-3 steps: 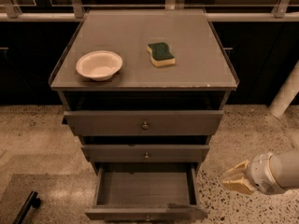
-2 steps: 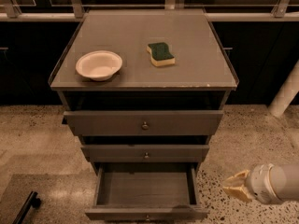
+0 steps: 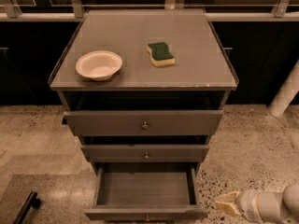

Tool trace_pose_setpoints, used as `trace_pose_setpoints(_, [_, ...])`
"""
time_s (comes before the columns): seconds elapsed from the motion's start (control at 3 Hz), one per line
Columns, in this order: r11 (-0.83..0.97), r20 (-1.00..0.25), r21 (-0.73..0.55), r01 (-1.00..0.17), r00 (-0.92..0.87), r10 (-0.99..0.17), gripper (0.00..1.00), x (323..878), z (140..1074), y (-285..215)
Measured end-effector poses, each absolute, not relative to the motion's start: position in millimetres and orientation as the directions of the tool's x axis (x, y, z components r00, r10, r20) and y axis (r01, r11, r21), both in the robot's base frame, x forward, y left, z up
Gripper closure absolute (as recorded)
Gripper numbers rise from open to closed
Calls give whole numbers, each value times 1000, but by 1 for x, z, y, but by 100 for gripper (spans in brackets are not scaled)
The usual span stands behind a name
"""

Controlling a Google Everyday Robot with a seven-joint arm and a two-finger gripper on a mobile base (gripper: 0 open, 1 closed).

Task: Close bottom drawer

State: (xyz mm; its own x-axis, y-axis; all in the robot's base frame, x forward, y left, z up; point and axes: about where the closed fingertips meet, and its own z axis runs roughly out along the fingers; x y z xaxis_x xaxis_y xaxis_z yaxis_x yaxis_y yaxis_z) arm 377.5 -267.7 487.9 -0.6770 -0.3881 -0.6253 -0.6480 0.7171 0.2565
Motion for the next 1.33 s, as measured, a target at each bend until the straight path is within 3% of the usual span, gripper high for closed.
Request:
trace_pose_setpoints(1.0, [712,-572,434,-552,-780,-256,100,377,363,-265])
trace_pose_setpoints(1.33, [713,-571,434,-551,-780,-254,100,377,362,-265])
